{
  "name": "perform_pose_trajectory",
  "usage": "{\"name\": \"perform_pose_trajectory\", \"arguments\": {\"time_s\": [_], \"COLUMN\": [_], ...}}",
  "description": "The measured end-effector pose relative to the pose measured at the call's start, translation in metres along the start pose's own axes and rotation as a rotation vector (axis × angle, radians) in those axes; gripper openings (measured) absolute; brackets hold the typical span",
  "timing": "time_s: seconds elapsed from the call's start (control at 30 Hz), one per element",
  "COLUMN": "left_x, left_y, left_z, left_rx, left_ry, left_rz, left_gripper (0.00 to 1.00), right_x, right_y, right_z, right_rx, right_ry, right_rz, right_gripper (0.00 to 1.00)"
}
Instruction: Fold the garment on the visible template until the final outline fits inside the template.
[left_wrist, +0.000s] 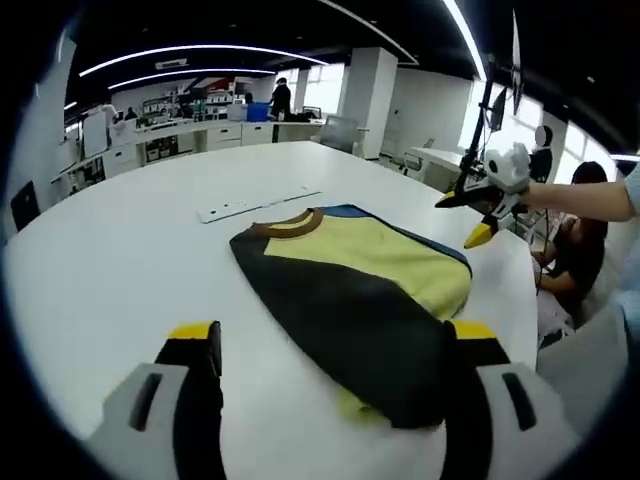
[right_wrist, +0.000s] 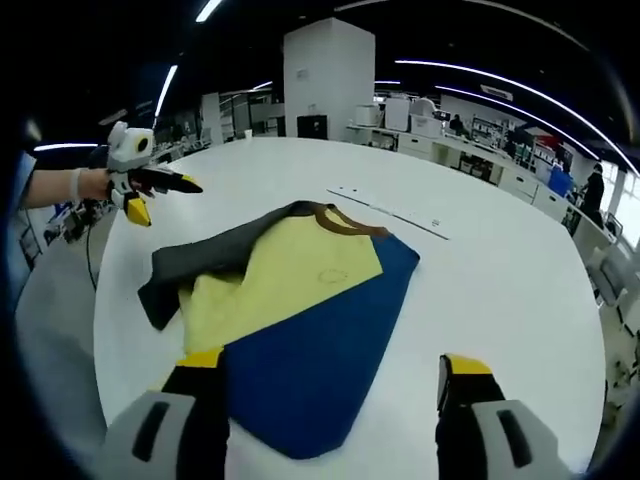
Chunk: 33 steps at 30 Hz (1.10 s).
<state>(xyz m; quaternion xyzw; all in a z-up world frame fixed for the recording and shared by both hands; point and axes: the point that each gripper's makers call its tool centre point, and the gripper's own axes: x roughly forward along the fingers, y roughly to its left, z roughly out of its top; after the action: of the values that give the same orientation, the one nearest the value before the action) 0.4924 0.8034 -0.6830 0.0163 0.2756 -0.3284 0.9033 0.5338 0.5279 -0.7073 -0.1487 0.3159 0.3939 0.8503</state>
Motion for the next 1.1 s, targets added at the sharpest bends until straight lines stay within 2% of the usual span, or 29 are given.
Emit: {"name": "perform_pose_trajectory", "arguments": {"time_s": [0.13, 0.3, 0.57, 0.73, 0.8, 0.93, 1.0, 1.03, 1.1], "left_x": [-0.009, -0.022, -0.03, -0.033, -0.036, -0.039, -0.041, -0.041, -0.042], "left_y": [-0.006, -0.023, -0.037, -0.034, -0.033, -0.039, -0.042, -0.043, -0.043], "left_z": [-0.008, -0.014, -0.037, -0.041, -0.04, -0.04, -0.043, -0.044, -0.047], "left_rx": [-0.026, -0.077, -0.06, -0.052, -0.045, -0.048, -0.049, -0.058, -0.062], "left_ry": [-0.013, -0.075, -0.036, -0.014, -0.019, -0.025, -0.025, -0.028, -0.027], "left_rz": [0.008, 0.021, 0.027, 0.018, 0.026, 0.024, 0.023, 0.021, 0.022], "left_gripper": [0.88, 0.88, 0.88, 0.87, 0.87, 0.86, 0.86, 0.85, 0.85], "right_x": [-0.006, -0.013, -0.011, -0.011, -0.011, -0.009, -0.007, -0.007, -0.005], "right_y": [0.003, 0.015, 0.034, 0.037, 0.039, 0.052, 0.059, 0.061, 0.069], "right_z": [-0.003, -0.004, -0.015, -0.02, -0.02, -0.027, -0.027, -0.026, -0.027], "right_rx": [-0.019, -0.07, -0.102, -0.104, -0.114, -0.274, -0.344, -0.385, -0.458], "right_ry": [0.002, -0.008, 0.016, 0.022, 0.022, 0.067, 0.056, 0.044, 0.041], "right_rz": [0.0, -0.003, 0.028, 0.03, 0.029, 0.046, 0.043, 0.037, 0.037], "right_gripper": [0.85, 0.84, 0.84, 0.84, 0.8, 0.7, 0.61, 0.53, 0.42]}}
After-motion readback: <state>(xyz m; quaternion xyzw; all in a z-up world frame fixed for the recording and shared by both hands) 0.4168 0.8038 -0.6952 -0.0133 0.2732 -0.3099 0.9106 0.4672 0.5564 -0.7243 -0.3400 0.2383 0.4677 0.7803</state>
